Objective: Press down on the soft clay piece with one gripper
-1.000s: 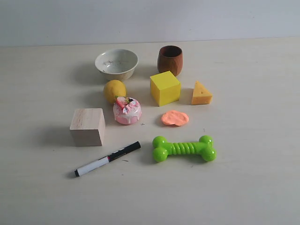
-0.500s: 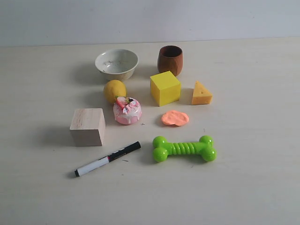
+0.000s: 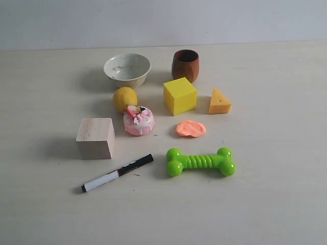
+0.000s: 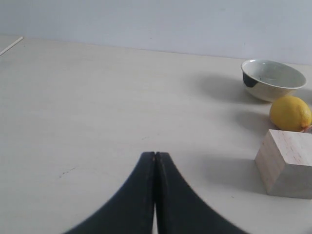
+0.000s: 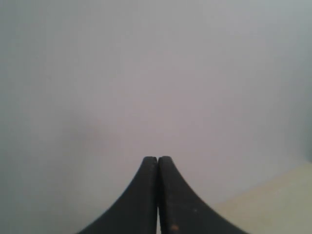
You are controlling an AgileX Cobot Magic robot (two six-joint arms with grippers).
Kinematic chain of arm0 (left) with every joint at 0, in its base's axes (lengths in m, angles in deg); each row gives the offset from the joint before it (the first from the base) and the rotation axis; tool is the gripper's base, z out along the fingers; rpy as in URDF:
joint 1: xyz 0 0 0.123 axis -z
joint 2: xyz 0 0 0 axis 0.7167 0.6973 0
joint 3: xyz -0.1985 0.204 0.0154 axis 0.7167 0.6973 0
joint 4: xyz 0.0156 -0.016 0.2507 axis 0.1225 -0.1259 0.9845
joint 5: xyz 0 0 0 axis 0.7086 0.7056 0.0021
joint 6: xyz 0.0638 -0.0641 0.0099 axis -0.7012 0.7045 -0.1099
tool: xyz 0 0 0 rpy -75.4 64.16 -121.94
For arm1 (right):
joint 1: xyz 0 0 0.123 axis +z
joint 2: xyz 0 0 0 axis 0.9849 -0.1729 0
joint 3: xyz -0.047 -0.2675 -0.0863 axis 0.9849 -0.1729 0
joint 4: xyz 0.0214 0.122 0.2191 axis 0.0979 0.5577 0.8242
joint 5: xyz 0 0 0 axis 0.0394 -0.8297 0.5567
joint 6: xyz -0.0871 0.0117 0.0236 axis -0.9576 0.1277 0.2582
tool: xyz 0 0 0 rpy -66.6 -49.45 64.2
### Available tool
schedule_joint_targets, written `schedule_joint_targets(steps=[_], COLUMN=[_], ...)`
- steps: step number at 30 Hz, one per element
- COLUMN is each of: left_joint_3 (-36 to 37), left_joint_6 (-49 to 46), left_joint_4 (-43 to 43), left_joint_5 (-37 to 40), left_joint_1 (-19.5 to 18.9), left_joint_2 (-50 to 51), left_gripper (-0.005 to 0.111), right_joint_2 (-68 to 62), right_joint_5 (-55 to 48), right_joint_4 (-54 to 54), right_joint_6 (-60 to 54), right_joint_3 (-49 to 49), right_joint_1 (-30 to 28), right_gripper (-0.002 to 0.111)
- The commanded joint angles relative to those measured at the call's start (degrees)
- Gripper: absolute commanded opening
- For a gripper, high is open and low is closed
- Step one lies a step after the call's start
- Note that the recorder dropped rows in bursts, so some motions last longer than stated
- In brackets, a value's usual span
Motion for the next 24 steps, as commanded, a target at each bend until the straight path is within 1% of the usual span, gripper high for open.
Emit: schedule_joint_targets(steps=[1,2,3,4,6,8,9,11,12,16,17,21,24], left_joint_3=[0.02,0.02,0.02,0.02,0.02,0.02,0.02,0.02,0.02,0.02,0.02,0.02,0.02], left_joint_6=[0.15,0.15,0.15,0.15,0.15,0.15,0.15,0.15,0.15,0.15,0.15,0.15,0.15], left_joint_4=[-0.44,-0.44,-0.44,-0.44,-0.44,-0.44,-0.44,-0.44,-0.44,-0.44,-0.44,-0.44,-0.44], left_joint_5=[-0.48,-0.48,-0.48,-0.48,-0.48,-0.48,-0.48,-0.48,-0.48,-0.48,-0.48,-0.48,-0.48], left_joint_1=[0.33,0.33,0.33,0.33,0.33,0.33,0.33,0.33,0.33,0.33,0.33,0.33,0.33], left_joint_2=[-0.4,-0.4,-0.4,-0.4,-0.4,-0.4,-0.4,-0.4,-0.4,-0.4,-0.4,-0.4,-0.4], left_gripper=[0.0,0.0,0.0,0.0,0.0,0.0,0.0,0.0,0.0,0.0,0.0,0.0,0.0], right_joint_2=[-3.53,-6.78,-8.95,-12.96,-19.31,-25.84,-27.74,-32.21,-34.26,-41.45,-43.01,-48.81,-53.82], right_joint_5=[0.91,-6.71,-11.1,-17.59,-24.54,-29.71,-30.47,-30.83,-30.83,-29.89,-29.89,-30.94,-33.53], right_joint_4=[7.45,10.9,13.41,19.53,27.28,30.07,29.8,26.87,23.9,8.34,6.24,4.84,2.85], right_joint_6=[-6.33,-13.62,-17.21,-22.65,-28.44,-30.39,-30.39,-30.29,-29.04,-16.12,-14.88,-12.87,-10.08], right_joint_3=[5.57,8.86,10.48,12.87,15.25,16.71,16.83,16.83,16.83,16.83,16.83,19.54,24.58], right_joint_1=[-0.2,-0.2,-0.2,-0.2,-0.2,-0.2,0.55,5.44,8.82,20.81,22.91,28.59,32.01], right_gripper=[0.0,0.0,0.0,0.0,0.0,0.0,0.0,0.0,0.0,0.0,0.0,0.0,0.0])
